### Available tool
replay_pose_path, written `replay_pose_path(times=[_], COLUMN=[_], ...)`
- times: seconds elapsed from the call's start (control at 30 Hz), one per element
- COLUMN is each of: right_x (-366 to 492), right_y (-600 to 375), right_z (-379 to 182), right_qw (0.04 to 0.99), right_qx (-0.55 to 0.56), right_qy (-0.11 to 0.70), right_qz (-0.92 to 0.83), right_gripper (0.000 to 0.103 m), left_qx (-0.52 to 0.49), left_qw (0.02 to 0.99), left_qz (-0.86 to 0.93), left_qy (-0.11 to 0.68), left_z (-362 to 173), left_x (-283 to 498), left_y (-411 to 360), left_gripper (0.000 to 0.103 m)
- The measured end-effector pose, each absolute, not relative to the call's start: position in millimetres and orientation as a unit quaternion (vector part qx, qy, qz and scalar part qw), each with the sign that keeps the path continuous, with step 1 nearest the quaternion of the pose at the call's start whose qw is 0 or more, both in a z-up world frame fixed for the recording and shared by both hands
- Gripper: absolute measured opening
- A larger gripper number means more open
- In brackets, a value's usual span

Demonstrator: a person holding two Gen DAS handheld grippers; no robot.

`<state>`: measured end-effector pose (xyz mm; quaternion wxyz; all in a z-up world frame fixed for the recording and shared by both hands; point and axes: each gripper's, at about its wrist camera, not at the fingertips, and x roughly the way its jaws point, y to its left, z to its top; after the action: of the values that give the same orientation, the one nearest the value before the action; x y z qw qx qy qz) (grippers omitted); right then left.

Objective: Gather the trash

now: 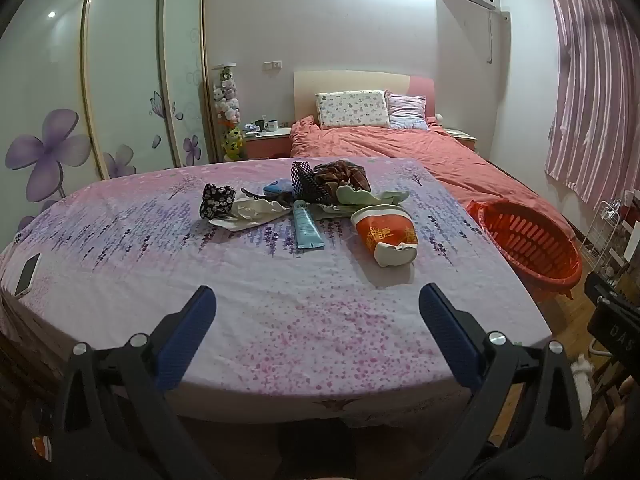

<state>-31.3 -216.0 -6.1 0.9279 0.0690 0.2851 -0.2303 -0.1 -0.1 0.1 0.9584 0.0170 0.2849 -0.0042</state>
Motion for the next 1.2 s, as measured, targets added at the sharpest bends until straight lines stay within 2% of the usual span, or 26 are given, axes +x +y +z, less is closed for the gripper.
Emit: replay_pose_path(times=[1.2], right_x=[-22.5], right_y=[-208.7], right_z=[2.1], right_qw=[0.932], right_qx=[0.061], right_qy=[0.277], right_qz=[-0.225], right_gripper=[0.101], left_qx=[0.015], left_qw=[0.956], left_qz=[-0.004], left_qy=[0.294], left_z=[-2.2], left_x=[7.6], left_y=[-0.6], left_gripper=[0.099])
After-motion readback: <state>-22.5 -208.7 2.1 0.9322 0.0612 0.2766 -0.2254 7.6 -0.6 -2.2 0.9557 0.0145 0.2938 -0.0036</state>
